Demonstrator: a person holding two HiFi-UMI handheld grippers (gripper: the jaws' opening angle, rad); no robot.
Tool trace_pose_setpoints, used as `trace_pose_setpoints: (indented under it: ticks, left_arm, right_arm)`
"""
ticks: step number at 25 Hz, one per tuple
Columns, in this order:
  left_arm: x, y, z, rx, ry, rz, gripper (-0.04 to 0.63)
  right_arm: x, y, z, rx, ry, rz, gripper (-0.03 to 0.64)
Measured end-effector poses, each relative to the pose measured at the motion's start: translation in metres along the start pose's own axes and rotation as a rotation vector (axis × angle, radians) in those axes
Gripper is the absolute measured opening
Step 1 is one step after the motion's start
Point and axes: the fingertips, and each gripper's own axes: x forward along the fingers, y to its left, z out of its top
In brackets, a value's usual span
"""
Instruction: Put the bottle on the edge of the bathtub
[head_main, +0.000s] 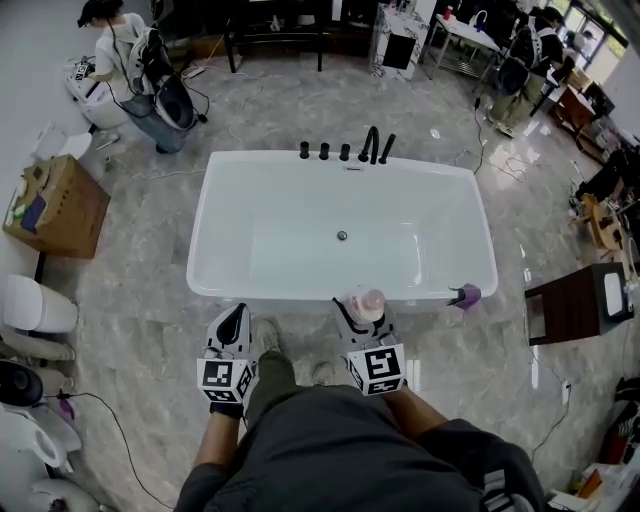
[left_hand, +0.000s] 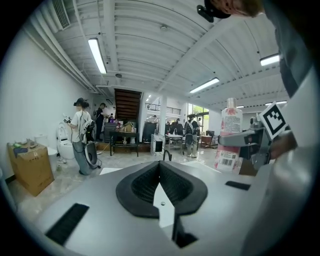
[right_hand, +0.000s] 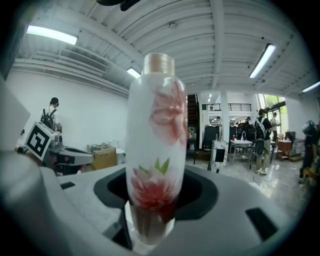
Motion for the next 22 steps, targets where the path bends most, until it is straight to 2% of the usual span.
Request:
trace_pose_setpoints:
  ticks: [9, 22]
  left_arm:
    - [0.053, 0.063, 0.0, -0.045, -0.007, -0.024, -0.002]
    - [0.165, 0.16, 0.042, -0.014, 0.002, -0.162, -0.002]
  right_arm:
    - [0.077, 0.012, 0.014, -0.021, 0.023, -0.006, 0.222]
    - [0.225, 0.0, 0.055, 0.004, 0.026, -0.114, 0.222]
